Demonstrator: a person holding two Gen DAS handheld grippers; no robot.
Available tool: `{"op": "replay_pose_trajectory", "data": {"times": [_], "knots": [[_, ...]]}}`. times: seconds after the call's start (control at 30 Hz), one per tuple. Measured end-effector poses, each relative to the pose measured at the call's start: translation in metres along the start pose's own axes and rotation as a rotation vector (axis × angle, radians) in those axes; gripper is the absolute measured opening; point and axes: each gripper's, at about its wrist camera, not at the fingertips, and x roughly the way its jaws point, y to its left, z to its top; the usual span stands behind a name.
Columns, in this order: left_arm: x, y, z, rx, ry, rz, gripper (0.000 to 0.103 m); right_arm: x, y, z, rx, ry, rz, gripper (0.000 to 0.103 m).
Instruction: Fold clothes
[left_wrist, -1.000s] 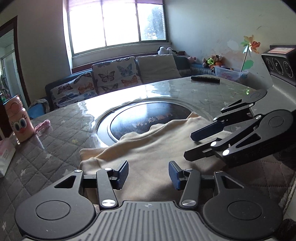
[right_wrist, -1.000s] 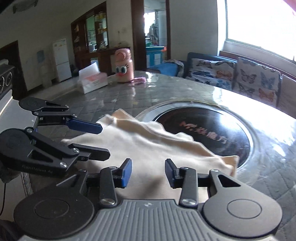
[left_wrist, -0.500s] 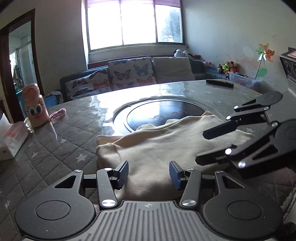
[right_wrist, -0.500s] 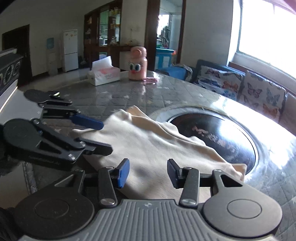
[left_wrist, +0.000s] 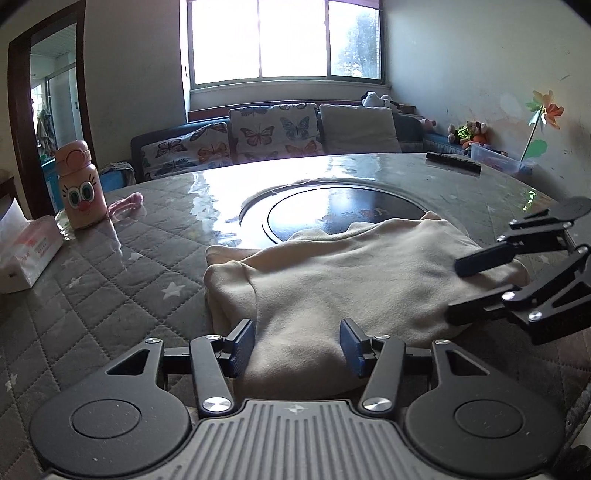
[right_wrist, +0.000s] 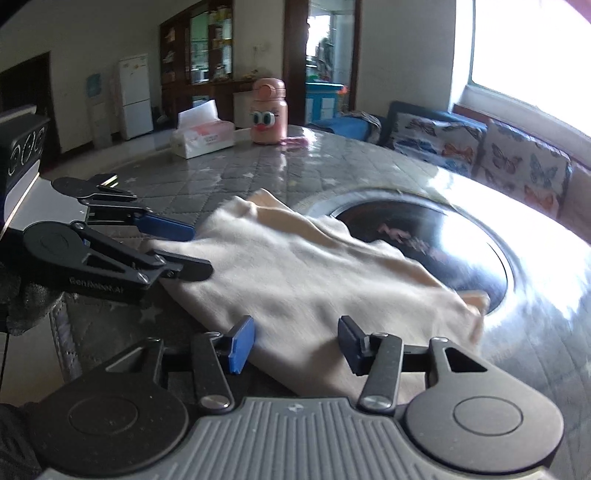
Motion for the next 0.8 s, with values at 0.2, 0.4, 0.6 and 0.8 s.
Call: {"op": "replay_pose_trajectory", "data": {"times": [0.2, 0.4, 0.6, 0.8], "knots": [[0.001, 0.003, 0.001, -0.018, 0.008, -0.002, 0.061, -0.016, -0.016, -0.013, 0.060, -0.014, -0.022, 0.058], [0.002, 0.006, 0.003, -0.033, 0.016, -0.003, 0.063, -0.018, -0.028, -0.023, 0.093, -0.003, -0.008, 0.058], [0.002, 0.009, 0.012, -0.043, 0.012, 0.001, 0.068, -0.018, -0.037, -0.002, 0.123, -0.025, 0.003, 0.058], [0.008, 0.024, 0.029, -0.077, -0.010, 0.056, 0.075, -0.001, -0.048, 0.014, 0.140, -0.038, 0.010, 0.058]]}}
